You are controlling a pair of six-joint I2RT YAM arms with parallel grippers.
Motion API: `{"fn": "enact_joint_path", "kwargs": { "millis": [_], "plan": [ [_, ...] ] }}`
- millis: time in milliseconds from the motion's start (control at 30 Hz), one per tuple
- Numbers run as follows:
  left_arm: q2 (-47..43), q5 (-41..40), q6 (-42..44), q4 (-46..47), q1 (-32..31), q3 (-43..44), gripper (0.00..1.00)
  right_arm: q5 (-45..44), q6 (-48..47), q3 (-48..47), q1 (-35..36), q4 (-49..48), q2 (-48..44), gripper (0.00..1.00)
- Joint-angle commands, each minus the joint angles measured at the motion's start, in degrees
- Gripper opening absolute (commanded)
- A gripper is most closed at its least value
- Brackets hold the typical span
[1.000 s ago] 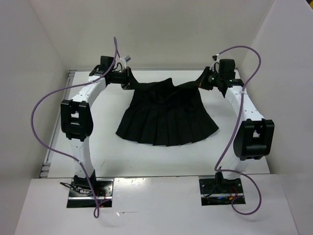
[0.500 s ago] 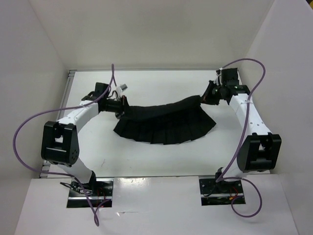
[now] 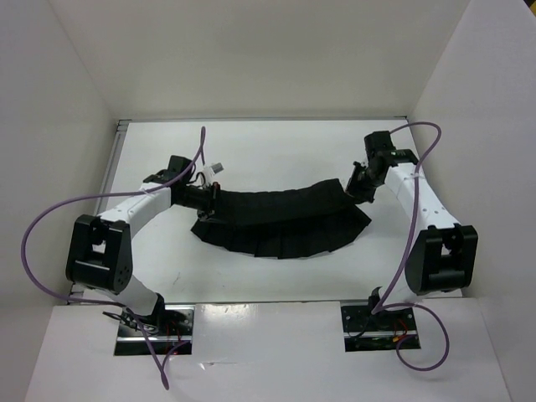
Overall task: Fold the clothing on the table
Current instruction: Fold the skirt
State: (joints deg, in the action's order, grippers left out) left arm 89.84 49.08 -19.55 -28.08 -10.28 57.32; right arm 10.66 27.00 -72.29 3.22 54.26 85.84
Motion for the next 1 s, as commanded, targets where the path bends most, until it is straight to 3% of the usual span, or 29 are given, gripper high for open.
{"fn": "enact_joint_path", "kwargs": {
  "millis": [0, 367, 400, 433, 467, 500, 633, 700, 800, 833, 867, 967],
  "plan": [
    [-3.18, -8.99, 4.79, -10.23, 2.29, -1.33, 0.01, -21.64, -0.38, -0.13, -0.68, 2.94, -1.20, 0.00],
    [-6.96, -19.36, 4.26, -16.82, 1.23, -1.33, 0.00, -27.27, 8.23, -2.41, 9.43, 15.87, -5.07, 0.00],
    [-6.96, -21.20, 3.30, -17.71, 1.23, -1.33, 0.08, -26.74, 8.24, -3.02, 9.95, 17.09, -5.07, 0.19],
    [-6.96, -22.96, 2.68, -17.72, 0.71, -1.33, 0.53, -26.13, 8.85, -3.03, 9.96, 17.89, -5.07, 0.31],
    [-7.57, -25.33, 2.07, -18.41, 0.70, -0.81, 0.63, -26.12, 10.07, -3.81, 10.57, 18.77, -5.07, 0.39],
    [-8.10, -26.13, 0.58, -18.42, 0.70, -0.20, 0.70, -27.69, 10.78, -5.04, 12.14, 19.47, -4.55, 0.48],
    [-12.14, -28.43, -3.02, -18.42, 0.70, 2.79, 0.78, -29.81, 11.40, -7.24, 13.48, 20.18, -4.54, 0.52],
    [-12.67, -28.43, -4.44, -16.58, 0.70, 4.20, 0.76, -31.21, 11.50, -9.43, 15.14, 18.97, -2.28, 0.51],
    [-8.47, -26.85, -5.76, -11.31, -0.35, 7.79, 0.64, -29.56, 9.22, -10.68, 18.21, 13.96, 3.69, 0.43],
    [-4.98, -26.84, -6.89, -8.69, -0.35, 10.24, 0.45, -28.07, 9.21, -10.68, 20.14, 12.12, 5.20, 0.39],
    [-3.29, -26.84, -6.90, -7.53, -1.22, 11.49, 0.35, -28.06, 9.21, -10.68, 21.29, 8.62, 6.69, 0.30],
    [1.99, -28.78, -9.53, -1.91, -2.37, 12.82, 0.15, -25.34, 8.59, -10.15, 23.32, 1.58, 11.70, 0.24]
  ]
}}
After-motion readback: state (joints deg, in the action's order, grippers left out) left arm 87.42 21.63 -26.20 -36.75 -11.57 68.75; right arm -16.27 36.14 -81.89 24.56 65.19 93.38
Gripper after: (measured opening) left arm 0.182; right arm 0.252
